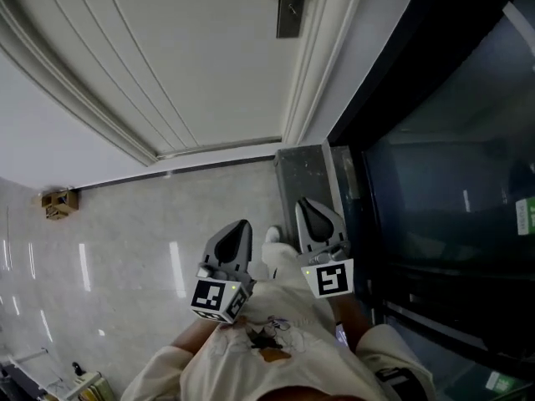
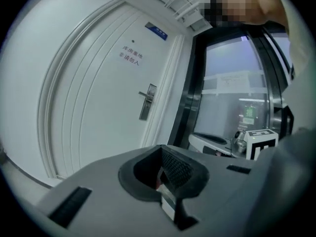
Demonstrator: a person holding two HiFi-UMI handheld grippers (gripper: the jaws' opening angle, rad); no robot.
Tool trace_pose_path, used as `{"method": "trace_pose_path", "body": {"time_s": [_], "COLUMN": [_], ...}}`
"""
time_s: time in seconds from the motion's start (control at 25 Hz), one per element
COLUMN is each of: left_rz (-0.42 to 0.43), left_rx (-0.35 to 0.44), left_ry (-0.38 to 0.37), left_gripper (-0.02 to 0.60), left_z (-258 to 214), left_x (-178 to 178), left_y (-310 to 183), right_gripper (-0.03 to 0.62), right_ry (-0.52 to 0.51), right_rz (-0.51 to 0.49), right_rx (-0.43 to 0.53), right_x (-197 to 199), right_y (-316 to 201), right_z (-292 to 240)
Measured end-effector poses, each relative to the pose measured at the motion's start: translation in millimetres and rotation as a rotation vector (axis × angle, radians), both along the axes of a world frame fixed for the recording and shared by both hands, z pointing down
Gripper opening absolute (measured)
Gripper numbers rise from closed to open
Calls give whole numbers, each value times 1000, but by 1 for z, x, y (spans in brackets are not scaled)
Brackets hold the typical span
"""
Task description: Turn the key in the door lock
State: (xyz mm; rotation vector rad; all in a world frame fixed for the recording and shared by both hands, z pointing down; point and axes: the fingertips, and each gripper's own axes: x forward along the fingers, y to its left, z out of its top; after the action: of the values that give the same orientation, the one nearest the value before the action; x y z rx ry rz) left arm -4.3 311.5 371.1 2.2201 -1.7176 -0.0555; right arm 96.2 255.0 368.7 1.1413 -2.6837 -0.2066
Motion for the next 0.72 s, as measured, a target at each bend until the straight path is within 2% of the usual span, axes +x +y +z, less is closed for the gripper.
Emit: {"method": "trace_pose_path", "body": {"time_s": [0.12,0.2,0.32,0.48,0.72], "left_rz": [-51,-77,-92,-63,56], "left_rx": [8,8,21,36,39], "left_ry": [-1,-5,19,50,0], "left_gripper": [6,6,6,6,6], "left_z": [-15,-23,-28,-30,-42], "left_x": [-13,-21,-31,-46,-69], "left_y": [-57,-86,-129,-187,-259], "right_gripper": [16,72,110,123,123], "right_ry": [50,59,86,66,70], "right_rz": [41,66,126,189,290], "right_rx": [74,109,168,213,237], "right_x": [-7,-17,-38,-66,-94], "right_y": [-95,-149,-221,-293,-371], "right_z": [-26,-39,-56,-78,-90]}}
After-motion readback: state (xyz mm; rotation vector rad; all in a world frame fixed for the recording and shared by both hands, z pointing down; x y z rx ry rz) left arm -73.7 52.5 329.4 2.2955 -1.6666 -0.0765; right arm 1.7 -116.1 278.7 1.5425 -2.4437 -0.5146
